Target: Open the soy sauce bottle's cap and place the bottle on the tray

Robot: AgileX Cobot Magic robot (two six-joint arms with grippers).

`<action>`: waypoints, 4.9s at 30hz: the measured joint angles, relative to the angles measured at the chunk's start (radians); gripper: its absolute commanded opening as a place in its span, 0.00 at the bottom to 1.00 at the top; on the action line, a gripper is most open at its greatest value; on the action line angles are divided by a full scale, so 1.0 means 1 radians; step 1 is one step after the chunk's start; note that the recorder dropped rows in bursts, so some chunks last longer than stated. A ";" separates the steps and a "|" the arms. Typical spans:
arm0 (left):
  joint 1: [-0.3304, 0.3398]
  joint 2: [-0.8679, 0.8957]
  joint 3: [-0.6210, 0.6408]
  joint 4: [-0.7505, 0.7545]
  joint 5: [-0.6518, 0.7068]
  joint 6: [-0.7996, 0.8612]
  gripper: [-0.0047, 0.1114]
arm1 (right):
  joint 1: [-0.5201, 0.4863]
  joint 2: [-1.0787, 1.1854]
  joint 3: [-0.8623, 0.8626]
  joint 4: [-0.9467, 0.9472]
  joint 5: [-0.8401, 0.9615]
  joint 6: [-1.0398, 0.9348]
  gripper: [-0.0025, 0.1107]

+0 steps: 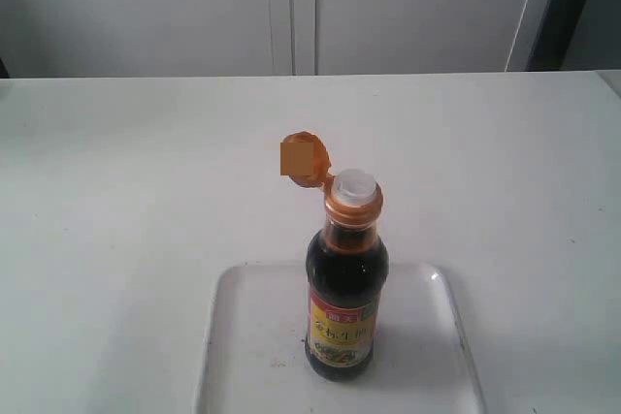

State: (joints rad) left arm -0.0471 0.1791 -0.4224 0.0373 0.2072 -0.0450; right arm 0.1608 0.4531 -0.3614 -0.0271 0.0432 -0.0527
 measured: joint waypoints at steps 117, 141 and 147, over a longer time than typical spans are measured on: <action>0.002 -0.174 0.420 -0.119 -0.001 0.028 0.04 | 0.000 -0.220 0.047 0.002 0.169 0.006 0.02; 0.002 -0.174 0.420 -0.119 -0.004 0.028 0.04 | 0.000 -0.447 0.284 0.002 0.244 0.027 0.02; 0.002 -0.174 0.420 -0.119 -0.004 0.028 0.04 | 0.000 -0.447 0.355 0.002 0.204 0.067 0.02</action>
State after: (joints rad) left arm -0.0450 0.0046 -0.0028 -0.0821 0.2035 -0.0167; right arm 0.1608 0.0061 -0.0067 -0.0253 0.2477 0.0145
